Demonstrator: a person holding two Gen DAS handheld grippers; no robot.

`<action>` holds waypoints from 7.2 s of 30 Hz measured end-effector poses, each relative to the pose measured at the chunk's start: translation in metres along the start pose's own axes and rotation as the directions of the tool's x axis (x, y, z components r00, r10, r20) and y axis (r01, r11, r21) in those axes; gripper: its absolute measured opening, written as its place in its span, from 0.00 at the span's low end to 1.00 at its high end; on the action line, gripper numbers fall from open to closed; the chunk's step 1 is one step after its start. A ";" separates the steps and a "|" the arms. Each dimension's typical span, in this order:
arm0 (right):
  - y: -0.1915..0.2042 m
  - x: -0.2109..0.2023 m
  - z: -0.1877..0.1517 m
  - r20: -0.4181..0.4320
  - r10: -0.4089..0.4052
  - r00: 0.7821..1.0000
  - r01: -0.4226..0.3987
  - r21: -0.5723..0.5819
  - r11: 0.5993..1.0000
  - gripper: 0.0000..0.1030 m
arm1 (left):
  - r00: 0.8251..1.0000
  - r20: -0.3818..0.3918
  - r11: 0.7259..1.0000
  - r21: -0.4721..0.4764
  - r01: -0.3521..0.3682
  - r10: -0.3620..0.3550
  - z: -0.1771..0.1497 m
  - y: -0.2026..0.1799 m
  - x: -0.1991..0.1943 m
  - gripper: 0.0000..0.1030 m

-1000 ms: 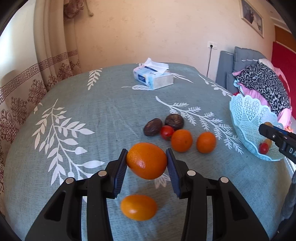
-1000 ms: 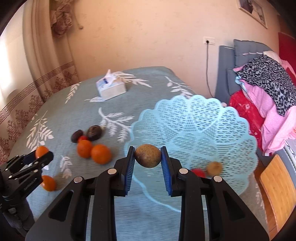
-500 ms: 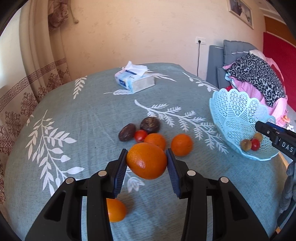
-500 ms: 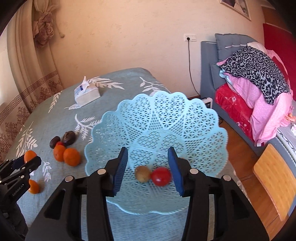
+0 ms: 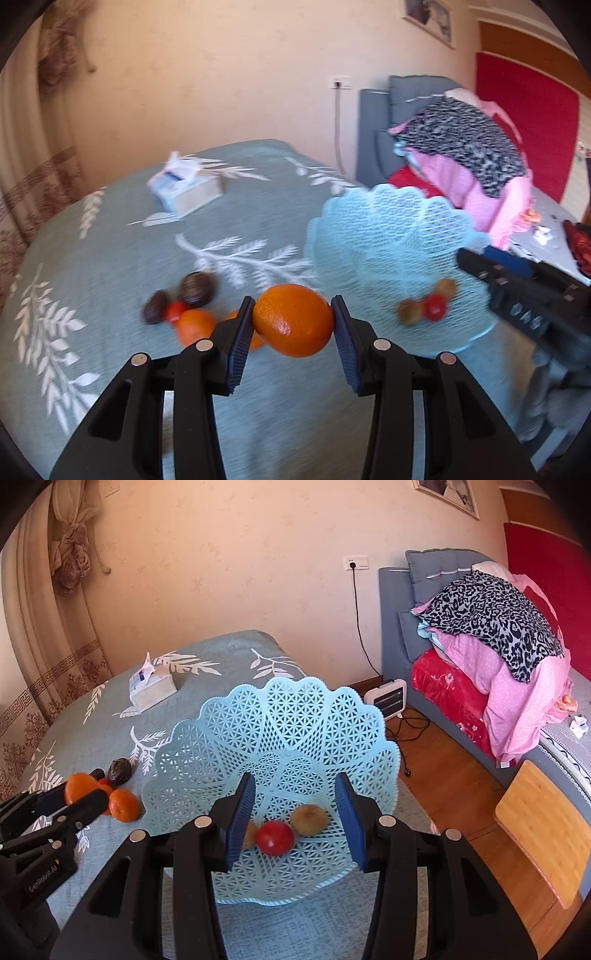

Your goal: Organize fruits

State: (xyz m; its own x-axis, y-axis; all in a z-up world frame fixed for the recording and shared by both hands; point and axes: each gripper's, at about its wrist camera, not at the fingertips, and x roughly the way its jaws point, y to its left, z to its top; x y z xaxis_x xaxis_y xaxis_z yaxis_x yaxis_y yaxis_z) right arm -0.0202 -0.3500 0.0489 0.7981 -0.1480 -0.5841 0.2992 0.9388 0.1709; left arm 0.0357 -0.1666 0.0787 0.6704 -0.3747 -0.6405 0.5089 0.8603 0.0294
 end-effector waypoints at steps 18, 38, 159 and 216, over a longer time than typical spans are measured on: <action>-0.017 -0.007 0.003 0.038 -0.021 0.999 0.019 0.055 0.998 0.45 | 0.984 -0.004 0.984 0.004 0.178 -0.178 0.017 -0.033 0.023 0.58; 0.024 -0.008 -0.004 0.008 0.077 0.997 -0.077 -0.049 0.996 0.51 | 0.998 0.059 0.988 -0.151 0.022 -0.013 0.017 0.061 -0.009 0.67; 0.167 0.024 -0.043 -0.189 0.218 0.957 -0.258 -0.220 0.941 0.37 | 0.995 -0.087 0.953 -0.294 -0.071 0.047 -0.105 0.140 -0.047 0.44; -0.005 -0.008 -0.015 -0.042 0.065 0.997 -0.063 0.055 0.996 0.47 | 0.991 -0.002 0.991 -0.004 0.137 -0.137 -0.001 -0.012 -0.012 0.44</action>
State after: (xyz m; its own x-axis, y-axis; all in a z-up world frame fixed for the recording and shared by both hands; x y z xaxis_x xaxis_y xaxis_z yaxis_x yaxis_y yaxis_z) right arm -0.0362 -0.3491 0.0404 0.7935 -0.0735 -0.6042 0.2770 0.9275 0.2509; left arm 0.0211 -0.1717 0.0858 0.5933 -0.4883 -0.6400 0.5938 0.8023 -0.0616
